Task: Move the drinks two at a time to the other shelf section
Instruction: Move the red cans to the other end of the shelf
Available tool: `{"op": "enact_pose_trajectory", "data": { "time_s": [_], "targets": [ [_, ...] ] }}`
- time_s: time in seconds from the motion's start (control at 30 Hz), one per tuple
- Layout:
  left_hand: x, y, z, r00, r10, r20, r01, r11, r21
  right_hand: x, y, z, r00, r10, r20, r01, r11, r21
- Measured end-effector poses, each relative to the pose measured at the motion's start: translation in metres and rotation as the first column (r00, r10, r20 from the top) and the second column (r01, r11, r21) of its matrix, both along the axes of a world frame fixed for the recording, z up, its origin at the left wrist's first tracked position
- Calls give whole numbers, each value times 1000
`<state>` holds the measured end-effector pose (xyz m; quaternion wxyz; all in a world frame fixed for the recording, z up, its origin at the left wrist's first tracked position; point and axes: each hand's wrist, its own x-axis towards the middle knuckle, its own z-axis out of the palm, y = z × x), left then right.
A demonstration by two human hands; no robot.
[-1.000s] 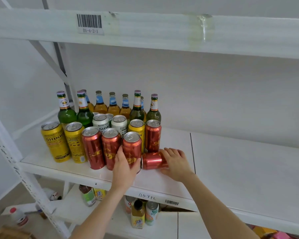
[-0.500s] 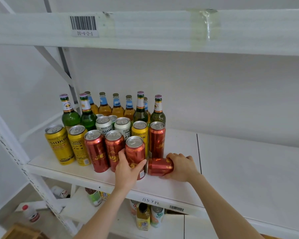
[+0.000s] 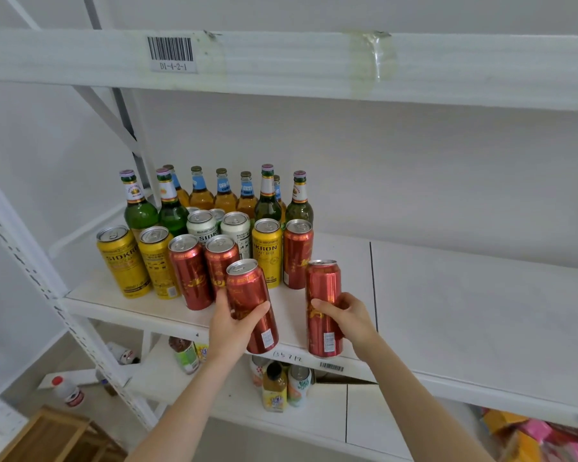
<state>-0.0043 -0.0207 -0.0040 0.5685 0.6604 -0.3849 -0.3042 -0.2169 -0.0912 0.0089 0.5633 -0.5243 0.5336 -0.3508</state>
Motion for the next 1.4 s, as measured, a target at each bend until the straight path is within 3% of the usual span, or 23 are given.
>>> {"op": "enact_pose_trajectory", "data": {
  "time_s": [0.23, 0.8, 1.4],
  "targets": [
    [-20, 30, 11, 998, -57, 23, 57, 998, 15, -22, 34, -4, 994, -54, 93, 51, 998, 32],
    [-154, 91, 21, 961, -269, 62, 260, 958, 123, -151, 144, -3, 966, -245, 87, 249, 968, -33],
    [-380, 45, 26, 935, -350, -51, 353, 932, 82, -384, 118, 9, 916, -380, 126, 387, 921, -39]
  ]
}}
